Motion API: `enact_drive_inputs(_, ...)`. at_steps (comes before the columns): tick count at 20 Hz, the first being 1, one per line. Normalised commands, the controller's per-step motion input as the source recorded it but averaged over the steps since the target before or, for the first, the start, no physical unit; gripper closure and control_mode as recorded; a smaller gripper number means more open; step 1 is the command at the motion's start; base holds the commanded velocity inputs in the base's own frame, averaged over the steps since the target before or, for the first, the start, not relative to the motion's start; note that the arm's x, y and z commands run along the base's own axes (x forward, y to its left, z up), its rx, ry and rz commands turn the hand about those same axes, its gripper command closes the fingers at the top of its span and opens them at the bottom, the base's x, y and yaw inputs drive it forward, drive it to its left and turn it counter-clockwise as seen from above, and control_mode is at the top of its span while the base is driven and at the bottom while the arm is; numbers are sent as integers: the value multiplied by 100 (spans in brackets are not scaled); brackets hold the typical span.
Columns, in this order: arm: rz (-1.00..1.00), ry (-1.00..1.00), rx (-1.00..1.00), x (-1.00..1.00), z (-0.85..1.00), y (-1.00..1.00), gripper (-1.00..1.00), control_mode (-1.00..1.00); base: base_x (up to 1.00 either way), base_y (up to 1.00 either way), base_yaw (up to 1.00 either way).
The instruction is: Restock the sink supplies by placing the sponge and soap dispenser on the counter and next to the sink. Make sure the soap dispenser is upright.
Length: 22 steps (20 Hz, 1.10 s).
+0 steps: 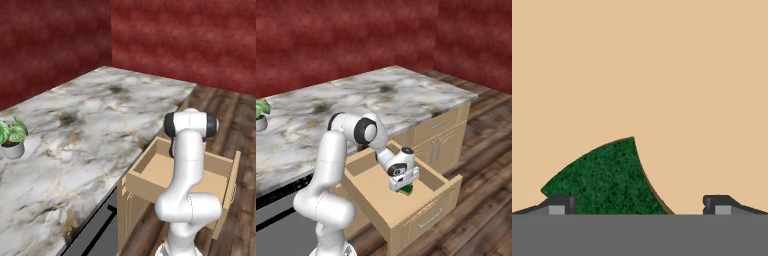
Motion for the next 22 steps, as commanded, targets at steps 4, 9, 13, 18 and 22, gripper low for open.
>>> enact_drive_inputs(4, 0, -1, 0, 17, -19, 0, -100, -100, 0, 0, 0)
enact_drive_inputs(9, 0, -7, 0, 14, -2, 0, -100, -100, 0, 0, 0)
enact_drive_inputs(13, 0, -8, 0, 9, 0, 0, -100, -100, 0, 0, 0)
enact_drive_inputs(18, 0, -8, 0, 4, -1, 0, -100, -100, 0, 0, 0)
enact_drive_inputs(22, 0, -6, 0, 3, -3, 0, -100, -100, 0, 0, 0)
